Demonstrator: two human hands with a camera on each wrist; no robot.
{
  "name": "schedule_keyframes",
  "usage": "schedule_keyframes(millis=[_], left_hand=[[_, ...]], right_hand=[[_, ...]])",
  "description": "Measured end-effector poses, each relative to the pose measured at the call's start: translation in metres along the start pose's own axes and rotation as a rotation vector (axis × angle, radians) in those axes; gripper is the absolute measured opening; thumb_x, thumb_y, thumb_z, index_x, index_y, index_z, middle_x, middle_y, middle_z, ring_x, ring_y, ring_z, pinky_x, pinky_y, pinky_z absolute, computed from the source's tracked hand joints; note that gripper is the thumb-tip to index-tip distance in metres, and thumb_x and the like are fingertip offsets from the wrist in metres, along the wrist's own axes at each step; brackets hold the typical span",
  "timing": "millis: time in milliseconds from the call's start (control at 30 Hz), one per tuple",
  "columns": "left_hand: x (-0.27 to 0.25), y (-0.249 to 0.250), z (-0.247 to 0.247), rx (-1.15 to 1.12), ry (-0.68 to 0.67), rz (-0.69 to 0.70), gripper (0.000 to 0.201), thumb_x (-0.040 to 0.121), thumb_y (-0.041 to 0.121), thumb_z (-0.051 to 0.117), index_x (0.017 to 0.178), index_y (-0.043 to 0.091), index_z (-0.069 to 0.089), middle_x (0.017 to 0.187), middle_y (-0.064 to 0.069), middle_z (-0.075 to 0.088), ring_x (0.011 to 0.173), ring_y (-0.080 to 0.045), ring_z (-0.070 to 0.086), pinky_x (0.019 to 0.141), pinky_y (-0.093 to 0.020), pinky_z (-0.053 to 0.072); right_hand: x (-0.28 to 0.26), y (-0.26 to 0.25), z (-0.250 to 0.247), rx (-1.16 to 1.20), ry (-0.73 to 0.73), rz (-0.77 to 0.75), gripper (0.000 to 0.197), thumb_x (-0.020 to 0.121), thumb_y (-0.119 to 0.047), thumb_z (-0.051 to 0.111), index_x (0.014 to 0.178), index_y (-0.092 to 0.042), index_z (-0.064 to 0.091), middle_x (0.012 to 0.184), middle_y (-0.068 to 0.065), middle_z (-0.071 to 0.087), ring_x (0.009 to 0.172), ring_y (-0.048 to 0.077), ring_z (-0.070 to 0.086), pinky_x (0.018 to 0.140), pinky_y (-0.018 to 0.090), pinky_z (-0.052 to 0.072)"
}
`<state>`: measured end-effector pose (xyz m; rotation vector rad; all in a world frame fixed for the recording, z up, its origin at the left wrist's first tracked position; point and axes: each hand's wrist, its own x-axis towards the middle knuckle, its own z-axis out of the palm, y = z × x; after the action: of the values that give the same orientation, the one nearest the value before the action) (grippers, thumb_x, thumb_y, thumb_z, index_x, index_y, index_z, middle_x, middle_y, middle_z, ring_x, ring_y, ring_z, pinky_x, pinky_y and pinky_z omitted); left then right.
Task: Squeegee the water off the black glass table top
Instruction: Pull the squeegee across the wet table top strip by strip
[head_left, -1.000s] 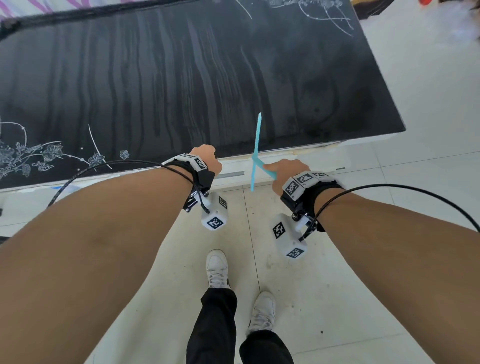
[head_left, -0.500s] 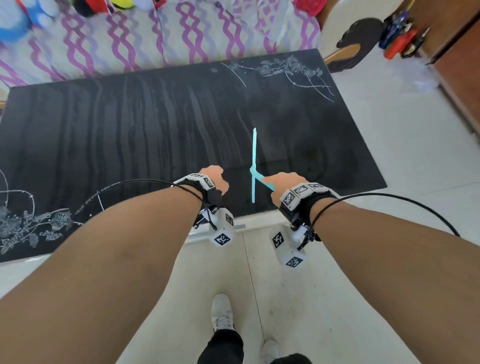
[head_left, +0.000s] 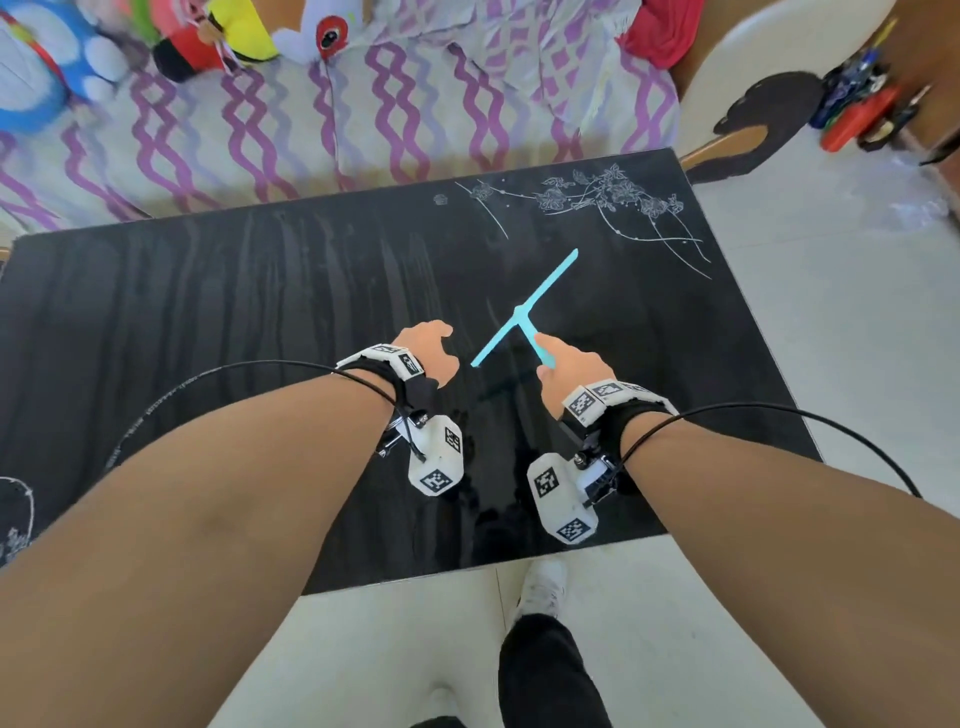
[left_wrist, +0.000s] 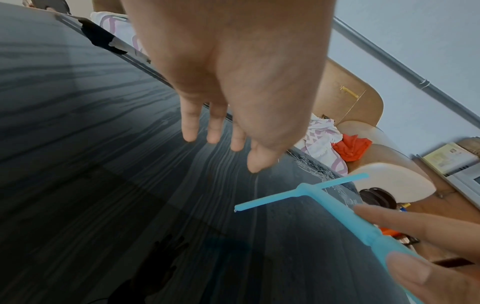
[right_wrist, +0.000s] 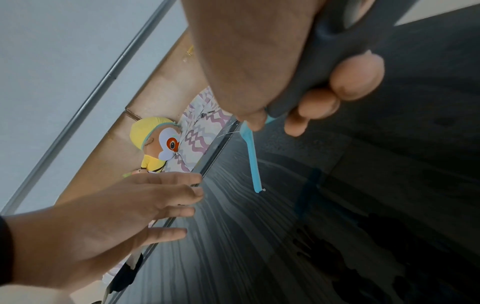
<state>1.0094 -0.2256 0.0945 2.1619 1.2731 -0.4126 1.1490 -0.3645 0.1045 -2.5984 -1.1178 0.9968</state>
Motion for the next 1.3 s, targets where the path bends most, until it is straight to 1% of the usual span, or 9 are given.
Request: schedule_keyframes(millis=[133,267,367,467,567,867,1000,1100,1300], left_hand=[[0.049,-0.001,-0.009,-0.018,0.047,-0.024,0.054,0.091,0.021,0.053,0.143,0.018,0.039,0.133,-0.004,0.056,0.122,-0.025,0.053,0.097,-0.030,0.040],[0.097,-0.006,-0.016,-0.033,0.104,-0.021,0.054,0.090,0.020,0.053,0.143,0.017,0.040,0.135,-0.005,0.056,0.122,-0.026,0.053,0.100,-0.031,0.040],[0.137,-0.013,-0.015,-0.038,0.125,-0.012,0.054,0.091,0.019,0.052,0.143,0.016,0.038,0.136,-0.005,0.055,0.126,-0.026,0.050,0.103,-0.033,0.039],[0.178,-0.024,-0.005,-0.037,0.135,0.001,0.053,0.091,0.019,0.052,0.142,0.016,0.039,0.135,-0.005,0.055,0.126,-0.026,0.050,0.102,-0.033,0.038],[0.221,-0.038,0.010,-0.037,0.140,0.000,0.054,0.090,0.021,0.052,0.141,0.018,0.039,0.138,-0.005,0.052,0.127,-0.027,0.048,0.105,-0.035,0.039],[0.326,-0.061,0.024,0.074,0.358,-0.008,0.050,0.089,0.041,0.057,0.136,0.030,0.044,0.145,0.003,0.042,0.134,-0.028,0.035,0.104,-0.051,0.036],[0.354,-0.065,0.015,0.165,0.193,-0.029,0.096,0.066,0.057,0.076,0.145,0.036,0.026,0.157,0.004,0.020,0.144,-0.034,0.014,0.107,-0.065,0.023],[0.373,-0.065,0.004,0.189,0.113,-0.038,0.131,0.047,0.063,0.084,0.151,0.036,0.009,0.161,-0.005,0.006,0.144,-0.047,0.003,0.109,-0.069,0.018],[0.393,-0.066,-0.003,0.270,0.039,-0.088,0.149,0.033,0.071,0.082,0.152,0.027,0.003,0.160,-0.011,-0.002,0.138,-0.058,0.003,0.108,-0.065,0.024]], right_hand=[[0.056,-0.003,-0.002,0.139,0.052,-0.010,0.051,0.102,-0.025,0.040,0.150,-0.039,0.027,0.115,0.011,0.064,0.089,0.028,0.061,0.078,0.034,0.050],[0.118,-0.016,0.004,0.379,0.059,0.038,0.053,0.100,-0.030,0.041,0.149,-0.041,0.024,0.115,0.011,0.064,0.081,0.030,0.062,0.085,0.051,0.056],[0.162,-0.025,0.016,0.539,0.081,0.054,0.051,0.100,-0.033,0.040,0.149,-0.038,0.026,0.108,0.010,0.063,0.058,0.023,0.056,0.075,0.050,0.059],[0.200,-0.035,0.032,0.614,0.150,0.058,0.036,0.099,-0.035,0.039,0.134,-0.026,0.045,0.093,0.012,0.065,0.045,0.021,0.051,0.065,0.050,0.059],[0.239,-0.043,0.052,0.633,0.215,0.045,0.027,0.098,-0.036,0.038,0.116,-0.020,0.051,0.085,0.013,0.066,0.051,0.025,0.052,0.064,0.055,0.057],[0.335,-0.046,0.082,0.628,0.313,-0.050,0.025,0.098,-0.033,0.036,0.116,-0.018,0.046,0.088,0.007,0.068,0.059,0.026,0.058,0.066,0.055,0.056],[0.356,-0.050,0.085,0.687,0.286,-0.062,0.020,0.099,-0.028,0.036,0.114,-0.018,0.045,0.079,0.001,0.065,0.044,0.016,0.052,0.053,0.041,0.054],[0.371,-0.058,0.085,0.686,0.270,-0.076,0.018,0.099,-0.025,0.036,0.115,-0.018,0.043,0.079,0.002,0.066,0.045,0.016,0.051,0.054,0.040,0.052],[0.399,-0.075,0.076,0.658,0.262,-0.094,0.029,0.101,-0.027,0.035,0.128,-0.020,0.044,0.081,0.004,0.066,0.051,0.017,0.053,0.067,0.052,0.056]])
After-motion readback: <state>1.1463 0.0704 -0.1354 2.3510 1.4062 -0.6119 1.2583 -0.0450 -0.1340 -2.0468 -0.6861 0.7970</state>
